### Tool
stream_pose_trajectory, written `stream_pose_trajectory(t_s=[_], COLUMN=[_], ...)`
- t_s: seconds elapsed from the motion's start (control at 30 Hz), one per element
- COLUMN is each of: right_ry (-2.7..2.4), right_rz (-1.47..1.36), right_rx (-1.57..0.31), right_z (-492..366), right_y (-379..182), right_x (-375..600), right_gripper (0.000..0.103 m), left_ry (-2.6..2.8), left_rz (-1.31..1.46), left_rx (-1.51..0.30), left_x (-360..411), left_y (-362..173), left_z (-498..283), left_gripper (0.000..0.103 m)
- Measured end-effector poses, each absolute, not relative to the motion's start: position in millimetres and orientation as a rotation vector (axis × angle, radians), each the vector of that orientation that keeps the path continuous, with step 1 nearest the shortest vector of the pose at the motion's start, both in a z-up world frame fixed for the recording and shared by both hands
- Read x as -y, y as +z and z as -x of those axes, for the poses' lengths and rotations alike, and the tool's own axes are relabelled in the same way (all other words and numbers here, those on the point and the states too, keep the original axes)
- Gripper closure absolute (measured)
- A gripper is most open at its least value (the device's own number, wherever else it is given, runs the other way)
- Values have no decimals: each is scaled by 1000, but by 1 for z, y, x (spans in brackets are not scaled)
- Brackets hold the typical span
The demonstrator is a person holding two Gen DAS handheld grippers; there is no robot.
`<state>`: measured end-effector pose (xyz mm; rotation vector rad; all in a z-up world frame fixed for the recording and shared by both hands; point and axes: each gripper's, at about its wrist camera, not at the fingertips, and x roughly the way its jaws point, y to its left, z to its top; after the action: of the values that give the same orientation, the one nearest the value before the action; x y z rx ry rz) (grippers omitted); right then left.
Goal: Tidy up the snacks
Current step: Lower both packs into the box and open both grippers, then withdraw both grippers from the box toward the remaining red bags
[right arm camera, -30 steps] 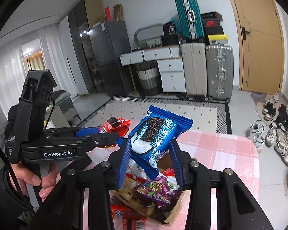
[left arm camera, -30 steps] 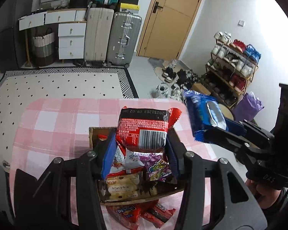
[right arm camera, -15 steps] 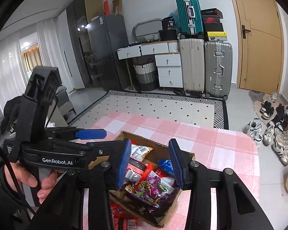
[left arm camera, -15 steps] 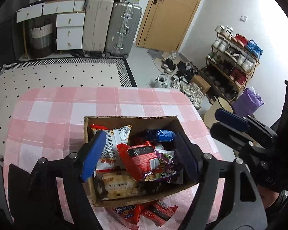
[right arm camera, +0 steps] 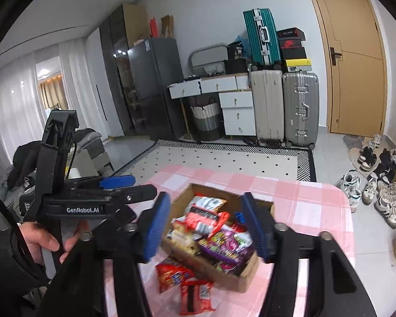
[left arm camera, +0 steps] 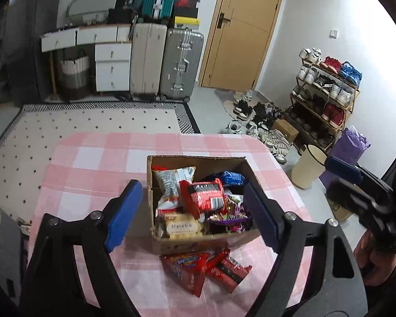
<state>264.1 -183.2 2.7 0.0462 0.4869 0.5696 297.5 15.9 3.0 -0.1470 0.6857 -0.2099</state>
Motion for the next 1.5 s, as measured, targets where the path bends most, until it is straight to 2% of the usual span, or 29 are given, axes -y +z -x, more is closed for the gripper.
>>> stream_pose_trajectory(t_s=[0.13,0.2,0.23,0.43,0.57,0.7,0.87,1.0,1.23,1.5], right_ry=[584,570,569,563,545,530,525,550,510,486], right_rz=[-61,-102,-120,-184,-210,-216,-227,-255,-210,-163], right_rx=[-458,-423,-407,-377,-368,-371,-403,-409,-508,-637], right_z=[-231,-215,-206,-171,-156,-148,-146,-140,-140,-153], right_y=[-2,-1,-2,-1,-3,-13,-34,-58,-100,-135], right_x=[182,187,189,199,204,206,206,209,196,182], right_gripper=[29,16,13,13,13,13,11,2,1,1], left_ry=[-173,-166,-172,-175,-191,-185,-149,-105,-44,-47], left_rz=[107,96,94,125,132,139,206,217,184,179], left_rx=[-635,-608,-600,-520,-505,-495,-510,-549,-599,-672], left_x=[-12,-8,-6,-3,-3,-7,-23,-31,-32,-32], left_y=[10,16,18,35,38,32,8,-21,-83,-129], left_z=[-265,-249,-242,-196,-172,-154,-144,-145,-133,-136], left_gripper=[22,21,21,13,1,1,1,1,1,1])
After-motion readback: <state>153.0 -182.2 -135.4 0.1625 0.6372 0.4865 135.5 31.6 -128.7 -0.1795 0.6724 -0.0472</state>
